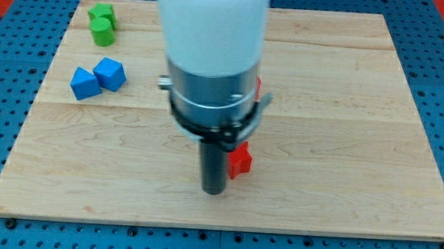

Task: Move the red star to the bottom of the red circle

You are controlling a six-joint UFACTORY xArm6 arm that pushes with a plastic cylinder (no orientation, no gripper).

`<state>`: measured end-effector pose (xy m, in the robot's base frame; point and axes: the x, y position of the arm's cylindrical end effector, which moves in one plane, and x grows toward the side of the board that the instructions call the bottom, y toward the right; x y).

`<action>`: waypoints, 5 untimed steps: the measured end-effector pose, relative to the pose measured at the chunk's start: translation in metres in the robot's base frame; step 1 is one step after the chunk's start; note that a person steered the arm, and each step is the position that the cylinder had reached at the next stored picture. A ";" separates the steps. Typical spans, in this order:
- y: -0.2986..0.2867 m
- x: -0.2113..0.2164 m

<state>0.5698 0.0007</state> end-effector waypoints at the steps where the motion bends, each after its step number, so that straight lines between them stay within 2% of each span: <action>1: 0.012 0.000; 3: 0.012 -0.001; 5: 0.012 -0.028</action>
<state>0.5416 0.0129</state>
